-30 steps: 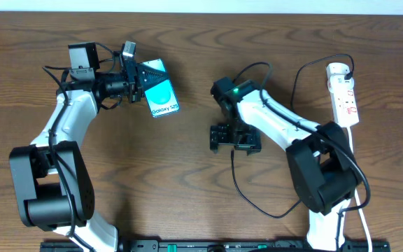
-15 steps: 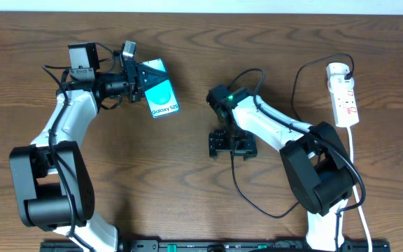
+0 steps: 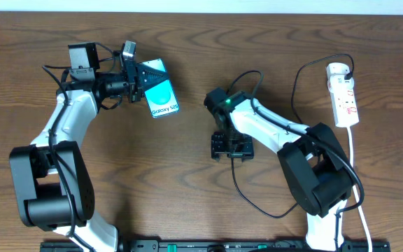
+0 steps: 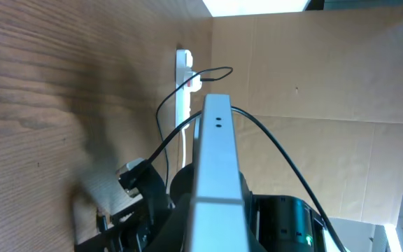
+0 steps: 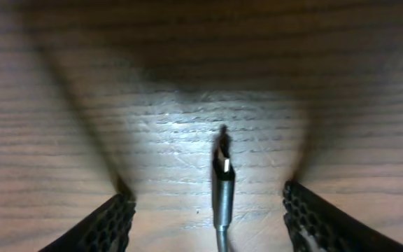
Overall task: Plug charger to phone and switch on socket
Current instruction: 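Lower the open right gripper over the cable's plug end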
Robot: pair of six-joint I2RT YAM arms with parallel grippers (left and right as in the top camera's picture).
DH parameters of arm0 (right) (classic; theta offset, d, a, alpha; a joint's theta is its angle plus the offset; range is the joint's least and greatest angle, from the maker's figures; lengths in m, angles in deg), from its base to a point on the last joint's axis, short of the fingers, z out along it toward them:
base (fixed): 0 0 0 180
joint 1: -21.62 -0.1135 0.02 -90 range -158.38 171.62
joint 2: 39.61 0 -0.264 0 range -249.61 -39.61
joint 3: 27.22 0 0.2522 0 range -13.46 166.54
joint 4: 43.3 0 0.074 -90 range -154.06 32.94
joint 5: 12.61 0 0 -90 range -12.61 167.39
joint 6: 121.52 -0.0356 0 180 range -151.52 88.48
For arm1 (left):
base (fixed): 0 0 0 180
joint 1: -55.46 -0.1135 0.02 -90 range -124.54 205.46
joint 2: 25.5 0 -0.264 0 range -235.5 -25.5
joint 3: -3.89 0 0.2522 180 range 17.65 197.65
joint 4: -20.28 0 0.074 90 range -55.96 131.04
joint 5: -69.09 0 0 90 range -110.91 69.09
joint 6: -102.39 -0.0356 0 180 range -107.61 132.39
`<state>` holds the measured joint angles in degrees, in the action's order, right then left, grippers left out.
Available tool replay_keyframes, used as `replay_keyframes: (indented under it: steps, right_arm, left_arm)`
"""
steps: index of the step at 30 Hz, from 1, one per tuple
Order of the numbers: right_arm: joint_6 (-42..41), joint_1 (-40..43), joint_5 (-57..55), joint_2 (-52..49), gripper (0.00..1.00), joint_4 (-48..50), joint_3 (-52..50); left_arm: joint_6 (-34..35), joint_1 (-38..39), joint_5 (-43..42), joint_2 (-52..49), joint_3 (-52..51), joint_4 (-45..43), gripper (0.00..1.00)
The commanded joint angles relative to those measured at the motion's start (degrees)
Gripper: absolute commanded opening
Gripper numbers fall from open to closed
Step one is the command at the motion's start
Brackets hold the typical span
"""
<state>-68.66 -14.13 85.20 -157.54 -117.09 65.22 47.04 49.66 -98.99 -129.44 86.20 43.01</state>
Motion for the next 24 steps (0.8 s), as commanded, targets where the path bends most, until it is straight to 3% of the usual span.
replay_keyframes:
  steps: [1,7,24]
  right_arm:
    - [-0.8,-0.4,-0.2,-0.2,0.60,1.1,-1.6]
    - [-1.0,-0.4,-0.2,-0.2,0.48,1.1,-1.6]
    - [-1.0,-0.4,-0.2,-0.2,0.30,1.6,-1.6]
  left_arm:
    - [-0.6,-0.2,-1.8,0.3,-0.1,-0.1,0.07]
    - [-0.6,-0.2,-1.8,0.3,-0.1,-0.1,0.07]
    - [-0.6,-0.2,-1.8,0.3,-0.1,-0.1,0.07]
